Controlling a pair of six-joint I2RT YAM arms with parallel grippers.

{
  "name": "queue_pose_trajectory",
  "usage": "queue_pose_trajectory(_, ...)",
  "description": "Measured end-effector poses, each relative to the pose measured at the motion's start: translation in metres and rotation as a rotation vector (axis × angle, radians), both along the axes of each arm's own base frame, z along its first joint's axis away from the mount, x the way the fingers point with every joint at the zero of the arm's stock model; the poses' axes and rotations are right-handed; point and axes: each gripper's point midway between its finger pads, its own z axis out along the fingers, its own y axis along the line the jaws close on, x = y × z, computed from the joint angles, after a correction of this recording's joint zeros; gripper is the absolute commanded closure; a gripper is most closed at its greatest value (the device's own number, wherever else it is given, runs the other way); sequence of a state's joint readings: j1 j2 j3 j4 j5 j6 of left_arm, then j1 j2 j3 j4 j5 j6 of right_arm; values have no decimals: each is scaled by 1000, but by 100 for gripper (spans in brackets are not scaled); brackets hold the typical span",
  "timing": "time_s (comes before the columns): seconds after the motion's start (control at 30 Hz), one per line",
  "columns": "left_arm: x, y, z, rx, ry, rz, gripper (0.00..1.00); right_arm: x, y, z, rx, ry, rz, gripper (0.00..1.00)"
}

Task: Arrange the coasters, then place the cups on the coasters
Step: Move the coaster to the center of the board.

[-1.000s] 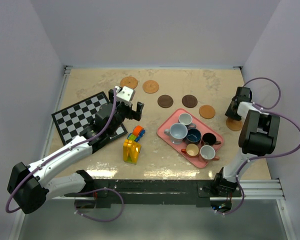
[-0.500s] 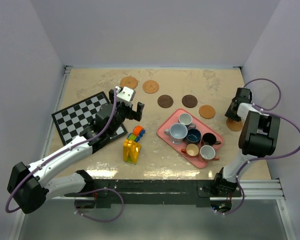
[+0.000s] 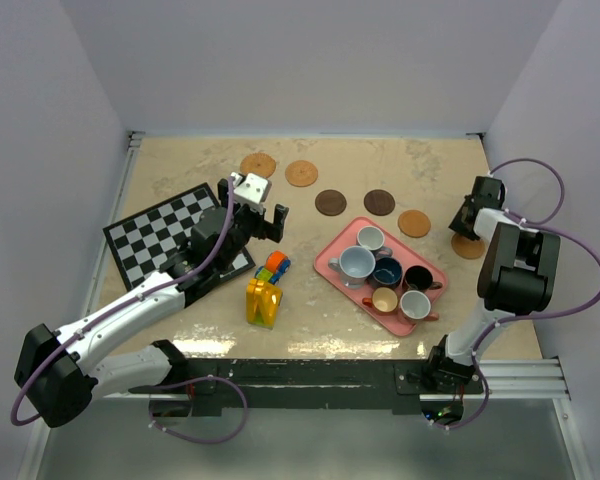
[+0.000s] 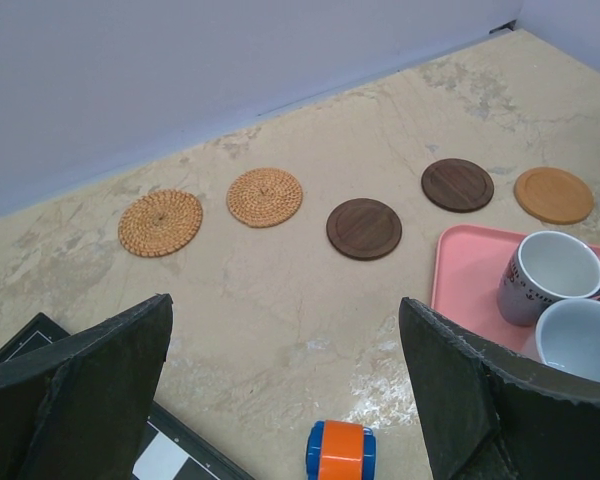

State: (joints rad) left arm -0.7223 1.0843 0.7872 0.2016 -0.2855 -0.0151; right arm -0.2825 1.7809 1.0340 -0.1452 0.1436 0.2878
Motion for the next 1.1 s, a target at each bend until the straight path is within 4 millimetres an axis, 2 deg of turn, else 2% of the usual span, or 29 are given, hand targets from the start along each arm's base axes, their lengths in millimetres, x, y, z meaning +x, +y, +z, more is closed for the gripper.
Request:
queue_pose_trajectory(0.63, 2, 0, -4, 7, 6, 8, 0, 5, 5, 2, 32, -50, -8, 71)
queue_pose_trajectory(0.93, 3, 0, -7, 13, 12, 14, 0, 7, 2, 19, 11, -89, -26, 71)
queue_pose_trajectory(1.1, 3, 1, -12, 17, 16, 17, 0, 5, 1, 18, 8, -85, -32, 70)
